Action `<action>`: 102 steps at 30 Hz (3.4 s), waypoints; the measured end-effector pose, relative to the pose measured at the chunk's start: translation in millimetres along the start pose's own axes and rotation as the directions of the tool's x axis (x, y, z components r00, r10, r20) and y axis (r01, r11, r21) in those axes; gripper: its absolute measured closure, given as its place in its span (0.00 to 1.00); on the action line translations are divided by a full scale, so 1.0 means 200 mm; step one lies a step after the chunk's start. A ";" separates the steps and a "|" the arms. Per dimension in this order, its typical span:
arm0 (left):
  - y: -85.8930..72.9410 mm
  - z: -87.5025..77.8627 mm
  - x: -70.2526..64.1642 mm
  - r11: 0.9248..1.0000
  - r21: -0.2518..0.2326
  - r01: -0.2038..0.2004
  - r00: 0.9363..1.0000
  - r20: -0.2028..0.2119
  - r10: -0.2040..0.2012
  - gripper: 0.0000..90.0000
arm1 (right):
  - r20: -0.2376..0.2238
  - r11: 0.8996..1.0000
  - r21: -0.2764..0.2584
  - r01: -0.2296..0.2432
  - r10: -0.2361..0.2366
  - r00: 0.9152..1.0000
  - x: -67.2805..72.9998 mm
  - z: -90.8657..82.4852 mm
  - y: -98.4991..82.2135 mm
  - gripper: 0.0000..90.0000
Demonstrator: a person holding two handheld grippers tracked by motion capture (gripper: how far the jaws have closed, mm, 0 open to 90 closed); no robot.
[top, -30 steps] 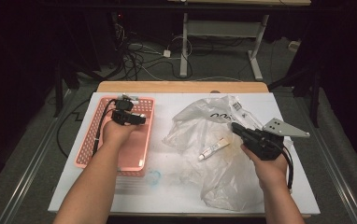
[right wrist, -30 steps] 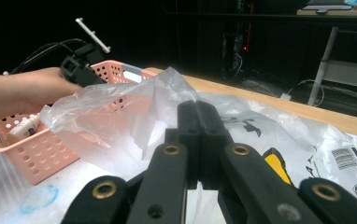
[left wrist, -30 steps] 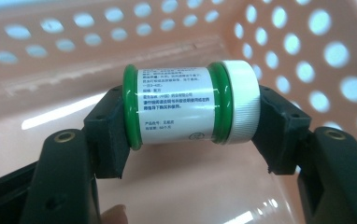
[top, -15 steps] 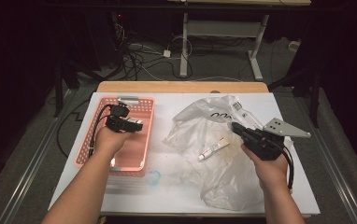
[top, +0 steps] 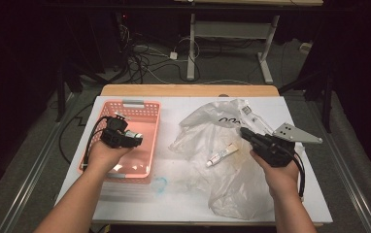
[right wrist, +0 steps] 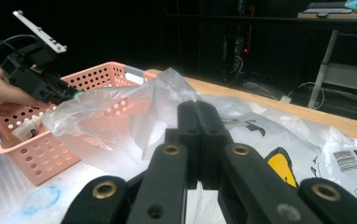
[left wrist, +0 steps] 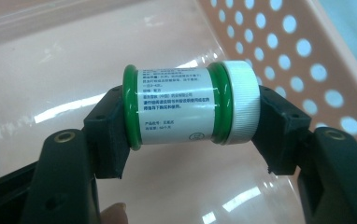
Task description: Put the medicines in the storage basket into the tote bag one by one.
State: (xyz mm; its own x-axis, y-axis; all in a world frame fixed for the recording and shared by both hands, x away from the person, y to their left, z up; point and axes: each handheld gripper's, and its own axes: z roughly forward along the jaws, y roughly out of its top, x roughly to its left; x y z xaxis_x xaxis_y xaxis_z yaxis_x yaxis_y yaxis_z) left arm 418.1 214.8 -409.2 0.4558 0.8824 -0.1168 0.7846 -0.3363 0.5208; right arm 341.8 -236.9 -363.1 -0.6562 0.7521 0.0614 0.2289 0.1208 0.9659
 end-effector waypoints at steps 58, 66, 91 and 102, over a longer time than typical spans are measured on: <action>-0.22 -0.06 -0.75 0.937 -0.155 -0.313 0.907 0.244 0.344 0.39 | -0.004 1.000 0.005 0.001 -0.001 1.000 0.01 0.00 0.00 1.00; -0.20 0.03 -0.84 0.931 -0.164 -0.327 0.894 0.264 0.361 0.39 | -0.003 1.000 0.004 -0.001 0.001 1.000 0.01 0.00 0.00 1.00; -0.02 0.22 -1.04 0.918 -0.240 -0.316 0.872 0.308 0.381 0.39 | -0.009 1.000 0.009 0.005 -0.005 1.000 0.01 0.01 -0.01 1.00; 0.15 0.30 -1.08 0.914 -0.275 -0.298 0.887 0.273 0.372 0.39 | -0.008 1.000 0.003 -0.004 0.004 1.000 0.01 0.01 -0.01 1.00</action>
State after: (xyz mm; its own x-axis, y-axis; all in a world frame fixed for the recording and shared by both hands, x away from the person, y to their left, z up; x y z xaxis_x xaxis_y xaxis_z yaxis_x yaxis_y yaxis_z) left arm 368.3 -5.3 -420.4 0.8110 0.5680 -0.1407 0.4652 -0.4801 0.7437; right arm 341.7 -234.9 -364.5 -0.6609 0.7474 0.0678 0.2339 0.1194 0.9649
